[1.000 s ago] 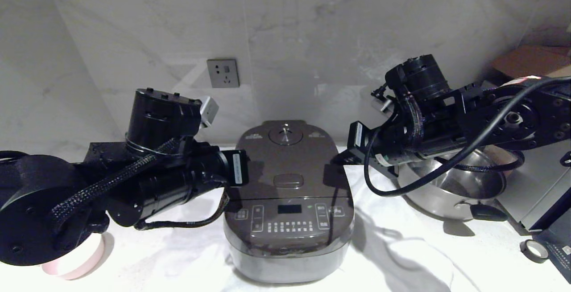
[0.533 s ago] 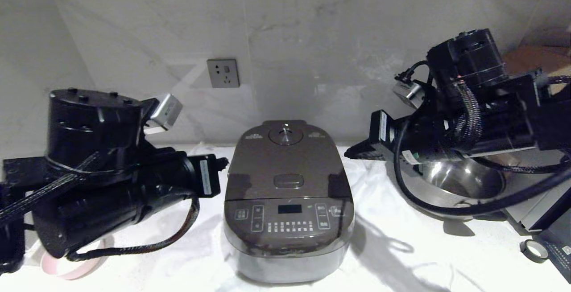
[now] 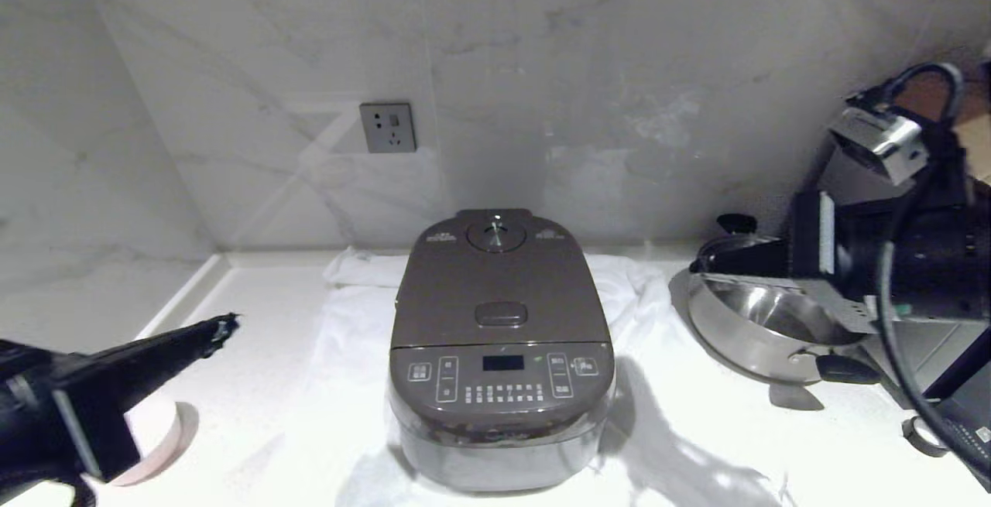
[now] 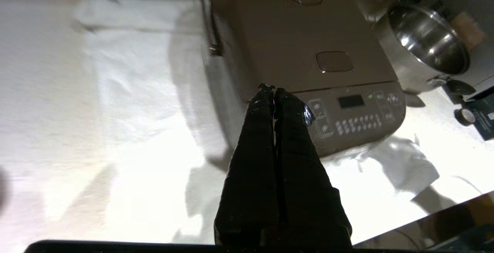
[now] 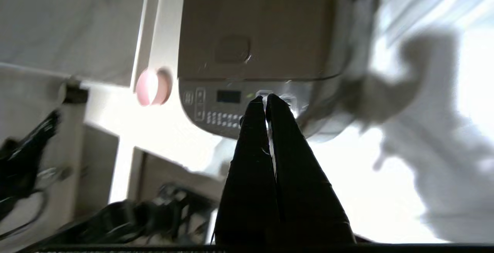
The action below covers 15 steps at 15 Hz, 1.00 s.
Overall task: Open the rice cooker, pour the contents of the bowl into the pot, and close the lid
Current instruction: Press the start button
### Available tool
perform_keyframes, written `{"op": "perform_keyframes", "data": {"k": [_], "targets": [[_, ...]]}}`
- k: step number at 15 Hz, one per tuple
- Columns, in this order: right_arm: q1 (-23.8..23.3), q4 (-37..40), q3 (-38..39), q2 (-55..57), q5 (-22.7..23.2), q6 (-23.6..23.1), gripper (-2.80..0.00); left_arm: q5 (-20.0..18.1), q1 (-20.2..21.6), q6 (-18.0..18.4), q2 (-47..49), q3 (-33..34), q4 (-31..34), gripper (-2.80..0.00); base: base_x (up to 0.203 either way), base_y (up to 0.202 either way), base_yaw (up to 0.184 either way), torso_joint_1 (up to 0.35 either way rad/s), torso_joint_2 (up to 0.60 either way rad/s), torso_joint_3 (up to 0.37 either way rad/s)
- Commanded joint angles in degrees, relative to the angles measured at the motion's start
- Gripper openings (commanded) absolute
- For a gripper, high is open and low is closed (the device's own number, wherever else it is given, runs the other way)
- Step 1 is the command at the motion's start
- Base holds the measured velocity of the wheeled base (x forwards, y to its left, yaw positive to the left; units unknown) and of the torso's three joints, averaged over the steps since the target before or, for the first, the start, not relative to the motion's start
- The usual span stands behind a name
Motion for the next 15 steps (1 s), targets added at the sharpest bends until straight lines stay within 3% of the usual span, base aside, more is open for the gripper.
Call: {"op": "perform_keyframes", "data": {"k": [1, 3, 7, 10, 11, 13, 15], "targets": [[0.04, 0.22, 1.69, -9.07, -4.03, -1.55, -2.8, 0.08, 4.01, 4.12, -14.84, 2.46, 2.0, -2.8, 0.0, 0.0, 0.0, 0.0, 0.0, 0.0], [0.04, 1.83, 1.95, -11.04, -6.61, -3.61, -2.8, 0.22, 11.25, 10.13, -20.17, 2.75, 4.65, -2.8, 0.0, 0.0, 0.0, 0.0, 0.0, 0.0], [0.05, 1.84, 3.24, -10.64, -6.78, -3.64, -2.8, 0.62, 27.41, 22.21, -29.31, 0.15, 8.01, -2.8, 0.0, 0.0, 0.0, 0.0, 0.0, 0.0], [-0.02, 1.81, 3.49, -10.27, -6.72, -3.72, -2.8, -1.14, 39.4, 27.98, -34.16, 0.62, 8.13, -2.8, 0.0, 0.0, 0.0, 0.0, 0.0, 0.0], [-0.02, 1.75, 3.42, -10.1, -6.72, -3.72, -2.8, -2.14, 41.05, 29.56, -35.33, 1.95, 7.84, -2.8, 0.0, 0.0, 0.0, 0.0, 0.0, 0.0], [-0.02, 1.65, 3.41, -10.27, -6.63, -3.81, -2.8, -3.4, 39.57, 26.21, -37.21, 5.35, 8.18, -2.8, 0.0, 0.0, 0.0, 0.0, 0.0, 0.0], [-0.06, 1.44, 2.77, -10.1, -6.61, -5.99, -2.8, -7.48, 36.84, 25.17, -41.86, 9.61, 10.01, -2.8, 0.0, 0.0, 0.0, 0.0, 0.0, 0.0]]}}
